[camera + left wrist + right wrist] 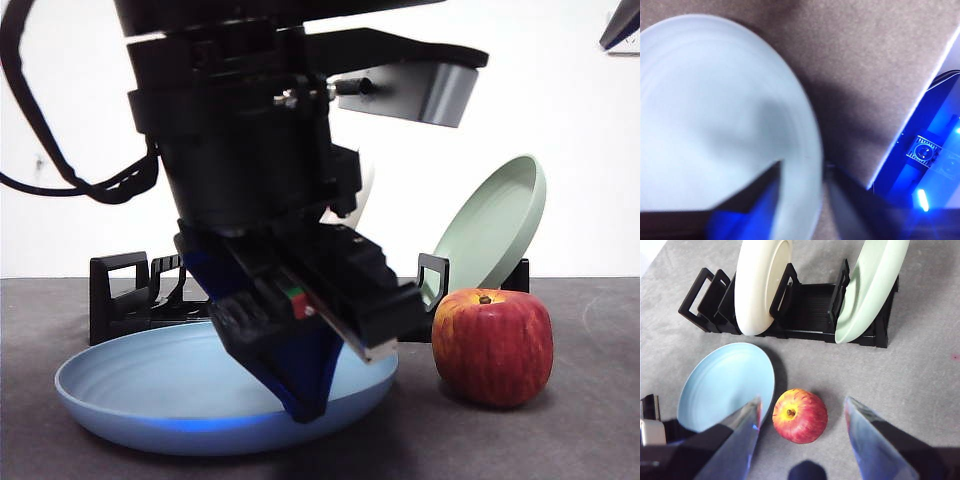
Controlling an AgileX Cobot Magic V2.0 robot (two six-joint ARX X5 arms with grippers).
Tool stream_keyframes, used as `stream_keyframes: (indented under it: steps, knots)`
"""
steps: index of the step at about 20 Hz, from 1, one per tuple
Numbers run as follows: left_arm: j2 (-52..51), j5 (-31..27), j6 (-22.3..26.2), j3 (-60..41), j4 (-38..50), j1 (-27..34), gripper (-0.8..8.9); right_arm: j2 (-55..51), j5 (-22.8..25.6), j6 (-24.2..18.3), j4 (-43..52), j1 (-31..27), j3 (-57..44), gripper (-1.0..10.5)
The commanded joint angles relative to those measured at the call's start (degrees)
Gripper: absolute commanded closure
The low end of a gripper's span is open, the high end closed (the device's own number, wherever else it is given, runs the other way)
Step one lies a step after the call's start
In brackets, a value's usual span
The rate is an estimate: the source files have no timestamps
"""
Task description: Take the blue plate from the plate rack,put the plate on the table,take the apple from the table,put the apple in the plate
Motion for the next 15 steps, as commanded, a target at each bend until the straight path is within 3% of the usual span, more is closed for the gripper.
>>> stream_keyframes:
  steps: [1, 4, 6, 8, 15]
  knots:
    - [-0.3, -0.3, 0.2, 1.2, -0.6, 0.4, 3.42, 0.0, -0.1, -0.5, 0.1, -0.1, 0.3, 6.6]
    - [-3.8, -3.2, 0.2, 5.3, -3.7, 0.4, 3.42, 0.4, -0.2, -0.6, 0.1, 0.7, 0.3, 6.4]
    - [-7.8, -6.7, 0.3, 9.0, -5.8, 0.7, 3.42, 1.6, 0.0, -1.4, 0.1, 2.4, 0.3, 4.6]
    - [-12.5, -8.2, 0.8, 12.9, -7.0, 1.4, 3.42, 3.5, 0.4, -1.4, 0.2, 5.3, 0.3, 4.0]
    - [-32.5, -8.2, 3.5, 20.8, -8.1, 9.7, 3.43, 14.5, 15.7, -1.3, 0.1, 19.6, 2.6, 4.0]
